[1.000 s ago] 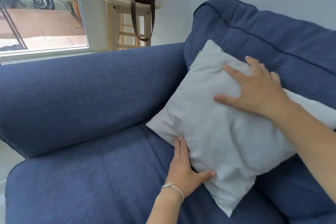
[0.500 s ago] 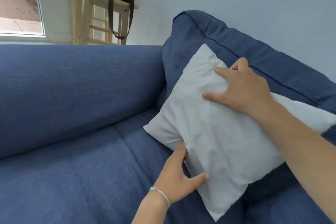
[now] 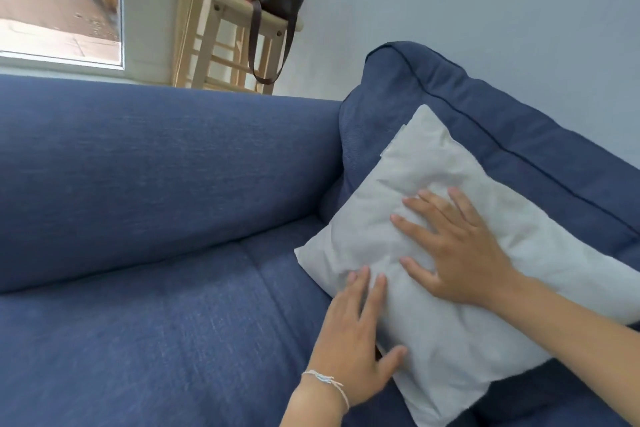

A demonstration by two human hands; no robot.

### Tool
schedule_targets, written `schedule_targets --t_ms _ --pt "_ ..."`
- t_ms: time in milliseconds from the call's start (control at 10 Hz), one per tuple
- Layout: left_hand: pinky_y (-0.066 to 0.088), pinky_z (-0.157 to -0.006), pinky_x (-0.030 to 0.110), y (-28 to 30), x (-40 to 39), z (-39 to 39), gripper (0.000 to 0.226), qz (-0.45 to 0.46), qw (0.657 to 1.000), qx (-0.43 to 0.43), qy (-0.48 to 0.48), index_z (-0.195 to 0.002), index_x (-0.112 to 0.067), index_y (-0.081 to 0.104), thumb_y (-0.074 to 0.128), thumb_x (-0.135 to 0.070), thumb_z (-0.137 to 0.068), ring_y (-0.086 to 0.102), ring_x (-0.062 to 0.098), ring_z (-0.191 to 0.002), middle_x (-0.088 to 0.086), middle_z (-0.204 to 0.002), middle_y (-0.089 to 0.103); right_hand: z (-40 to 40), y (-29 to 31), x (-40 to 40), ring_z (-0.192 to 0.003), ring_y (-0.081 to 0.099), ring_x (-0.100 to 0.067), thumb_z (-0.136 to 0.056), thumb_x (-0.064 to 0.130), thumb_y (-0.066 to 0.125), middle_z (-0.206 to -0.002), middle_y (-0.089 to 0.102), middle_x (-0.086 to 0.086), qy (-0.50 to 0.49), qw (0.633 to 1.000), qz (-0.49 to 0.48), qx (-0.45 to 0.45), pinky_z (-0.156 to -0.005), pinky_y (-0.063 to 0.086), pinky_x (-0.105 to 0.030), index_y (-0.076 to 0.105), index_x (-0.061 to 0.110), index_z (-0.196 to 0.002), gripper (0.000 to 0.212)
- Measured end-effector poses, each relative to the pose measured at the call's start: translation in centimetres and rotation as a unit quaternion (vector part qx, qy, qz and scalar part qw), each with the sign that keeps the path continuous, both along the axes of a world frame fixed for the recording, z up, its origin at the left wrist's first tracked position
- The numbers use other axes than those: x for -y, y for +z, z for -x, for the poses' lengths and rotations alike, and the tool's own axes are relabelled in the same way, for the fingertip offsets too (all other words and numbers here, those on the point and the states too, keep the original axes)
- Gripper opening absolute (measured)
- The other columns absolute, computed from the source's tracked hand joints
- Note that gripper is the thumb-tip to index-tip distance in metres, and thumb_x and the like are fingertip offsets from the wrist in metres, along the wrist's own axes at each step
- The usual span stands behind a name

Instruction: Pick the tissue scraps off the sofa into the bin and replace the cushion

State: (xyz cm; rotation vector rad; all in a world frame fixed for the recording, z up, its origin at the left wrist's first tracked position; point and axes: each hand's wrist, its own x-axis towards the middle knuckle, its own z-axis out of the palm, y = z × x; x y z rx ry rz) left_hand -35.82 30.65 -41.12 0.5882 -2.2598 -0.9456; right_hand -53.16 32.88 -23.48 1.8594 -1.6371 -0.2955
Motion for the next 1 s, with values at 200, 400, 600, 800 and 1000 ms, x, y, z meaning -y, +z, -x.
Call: schedule_targets --t_ms 200,400,600,800,1000 --pt "-0.002 -0.122 0.025 -2.4 1.9 -1.9 0.091 -0.072 0.993 0.094 -0.024 -0.159 -0.025 -0.007 0.05 -0.053 -0.095 -0.013 0.018 -0.154 -0.015 -0.163 -0.011 0.4 -0.3 0.9 -0.151 0.032 -0.03 -0.085 0.057 0.054 -0.157 0.044 -0.009 -0.046 0.999 -0.012 0.005 -0.12 0.021 -0.06 0.055 0.025 -0.145 0.069" --pt "0.01 -0.121 0.025 -0.7 3.1 -5.2 0.076 -0.173 0.98 0.028 0.09 -0.158 -0.039 0.007 0.051 -0.049 -0.096 -0.008 0.005 -0.153 -0.018 -0.166 -0.003 -1.5 -2.1 2.7 -0.138 0.05 -0.034 -0.079 0.049 0.054 -0.14 0.059 -0.013 -0.024 0.999 0.022 0.031 -0.118 0.02 -0.065 0.072 0.021 -0.123 0.055" --pt "0.015 -0.102 -0.002 0.6 4.6 -9.6 0.062 -0.236 0.941 -0.042 0.24 -0.152 -0.041 0.026 0.054 -0.038 -0.098 0.014 -0.023 -0.134 -0.023 -0.158 0.019 -5.6 -5.4 6.6 -0.124 0.06 -0.027 -0.079 0.046 0.059 -0.131 0.066 -0.003 -0.022 0.981 -0.01 0.193 -0.117 0.03 -0.053 0.073 0.025 -0.122 0.05" --pt "0.018 -0.093 -0.009 2.3 5.1 -14.4 0.057 -0.189 0.918 -0.065 0.342 -0.141 -0.048 0.032 0.06 -0.028 -0.096 0.018 -0.03 -0.129 -0.022 -0.152 0.028 -12.0 -8.1 12.2 -0.138 0.037 -0.007 -0.089 0.051 0.062 -0.148 0.045 0.015 0.015 0.902 -0.133 0.412 -0.112 0.04 -0.031 0.048 0.034 -0.147 0.063" --pt "0.018 -0.106 0.0 8.0 11.0 -21.6 0.07 -0.037 0.919 -0.003 0.393 -0.153 -0.03 0.032 0.066 -0.033 -0.091 0.022 -0.008 -0.143 -0.013 -0.157 0.026 -17.9 -3.6 19.9 -0.156 0.004 -0.017 -0.081 0.075 0.058 -0.167 0.018 0.008 0.142 0.927 -0.098 0.333 -0.125 0.014 -0.038 0.017 0.034 -0.16 0.098"
